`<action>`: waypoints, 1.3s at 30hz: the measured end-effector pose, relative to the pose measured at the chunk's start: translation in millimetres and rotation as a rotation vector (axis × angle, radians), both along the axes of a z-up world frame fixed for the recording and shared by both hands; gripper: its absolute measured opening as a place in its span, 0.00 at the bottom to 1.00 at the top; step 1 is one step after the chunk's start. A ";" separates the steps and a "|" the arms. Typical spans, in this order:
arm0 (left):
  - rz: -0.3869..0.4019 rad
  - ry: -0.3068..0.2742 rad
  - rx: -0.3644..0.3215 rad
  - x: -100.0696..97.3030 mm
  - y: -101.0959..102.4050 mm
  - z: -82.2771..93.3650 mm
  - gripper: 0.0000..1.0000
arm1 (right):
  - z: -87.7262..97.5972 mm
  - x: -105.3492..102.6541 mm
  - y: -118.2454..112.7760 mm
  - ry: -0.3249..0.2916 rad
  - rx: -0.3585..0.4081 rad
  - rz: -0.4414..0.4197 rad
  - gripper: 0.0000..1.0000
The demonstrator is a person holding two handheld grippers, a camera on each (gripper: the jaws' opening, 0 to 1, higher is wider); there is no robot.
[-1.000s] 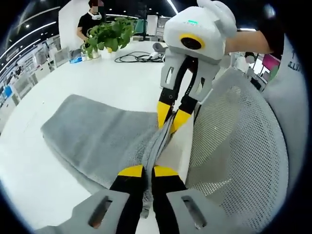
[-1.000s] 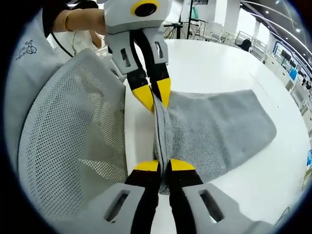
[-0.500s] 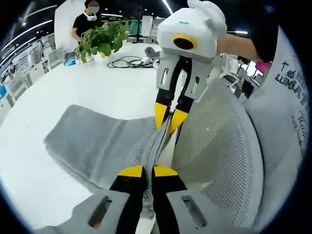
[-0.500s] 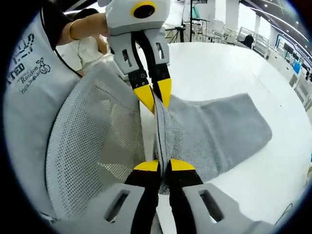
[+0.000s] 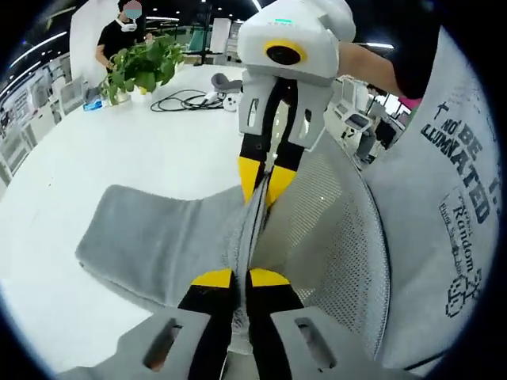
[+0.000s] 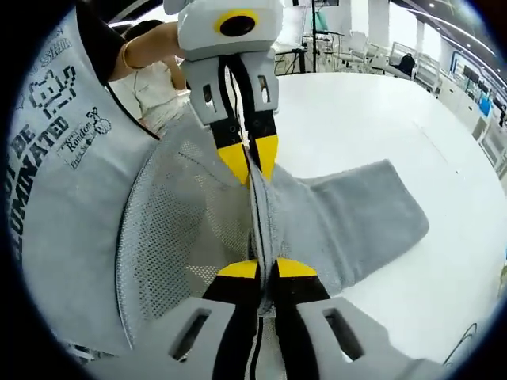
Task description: Fold the towel on the table until its edges align and the towel forms a compact rectangular stack.
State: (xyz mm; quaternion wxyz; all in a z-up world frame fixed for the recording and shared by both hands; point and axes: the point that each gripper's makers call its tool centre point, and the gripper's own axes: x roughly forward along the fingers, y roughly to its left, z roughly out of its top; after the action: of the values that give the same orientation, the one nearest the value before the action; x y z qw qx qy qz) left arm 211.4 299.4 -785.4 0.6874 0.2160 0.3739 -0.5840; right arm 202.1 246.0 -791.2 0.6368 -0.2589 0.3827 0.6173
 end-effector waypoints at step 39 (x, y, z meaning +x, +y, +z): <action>-0.037 -0.014 -0.034 48.1 6.7 28.5 0.05 | 33.5 35.0 9.9 0.082 0.080 -0.019 0.04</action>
State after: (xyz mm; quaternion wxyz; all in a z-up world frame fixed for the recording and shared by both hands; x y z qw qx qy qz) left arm 259.5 306.1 -756.9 0.6826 0.2151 0.3550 -0.6015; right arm 237.1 255.9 -757.7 0.6361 -0.2038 0.3859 0.6363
